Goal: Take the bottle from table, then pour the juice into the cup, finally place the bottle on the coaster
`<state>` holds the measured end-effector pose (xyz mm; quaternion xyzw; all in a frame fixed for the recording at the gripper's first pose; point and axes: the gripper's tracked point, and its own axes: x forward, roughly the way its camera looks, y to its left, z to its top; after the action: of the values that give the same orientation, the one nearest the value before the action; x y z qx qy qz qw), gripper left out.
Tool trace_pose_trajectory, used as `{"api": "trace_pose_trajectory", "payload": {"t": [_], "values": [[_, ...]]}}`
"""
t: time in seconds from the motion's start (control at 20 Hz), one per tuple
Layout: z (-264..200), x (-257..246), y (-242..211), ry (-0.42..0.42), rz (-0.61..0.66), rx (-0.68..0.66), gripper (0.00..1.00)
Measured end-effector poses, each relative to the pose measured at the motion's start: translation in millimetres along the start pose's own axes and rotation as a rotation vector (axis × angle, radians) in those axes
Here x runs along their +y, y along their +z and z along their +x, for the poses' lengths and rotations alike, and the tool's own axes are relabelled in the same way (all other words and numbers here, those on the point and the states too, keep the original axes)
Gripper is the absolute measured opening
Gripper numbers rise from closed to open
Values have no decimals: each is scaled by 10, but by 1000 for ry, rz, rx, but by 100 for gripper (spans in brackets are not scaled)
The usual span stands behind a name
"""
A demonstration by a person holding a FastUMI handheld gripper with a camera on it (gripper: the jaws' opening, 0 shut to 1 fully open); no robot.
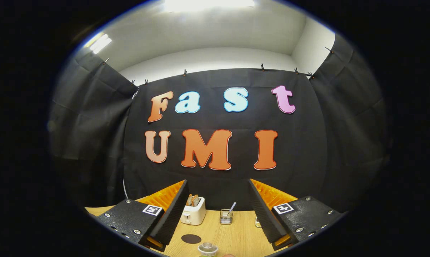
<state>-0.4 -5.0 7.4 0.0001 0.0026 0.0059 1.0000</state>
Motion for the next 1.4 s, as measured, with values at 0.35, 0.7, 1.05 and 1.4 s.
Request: {"api": "trace_pose_trajectory", "payload": {"t": [0.35, 0.7, 1.05, 1.4], "values": [[-27, -31, -15, 5, -27, 0, 97], [-45, -24, -63, 11, -23, 4, 97], [-60, 84, -397, 34, -30, 27, 97], [-111, 190, -1033, 51, -91, 66, 97]]}}
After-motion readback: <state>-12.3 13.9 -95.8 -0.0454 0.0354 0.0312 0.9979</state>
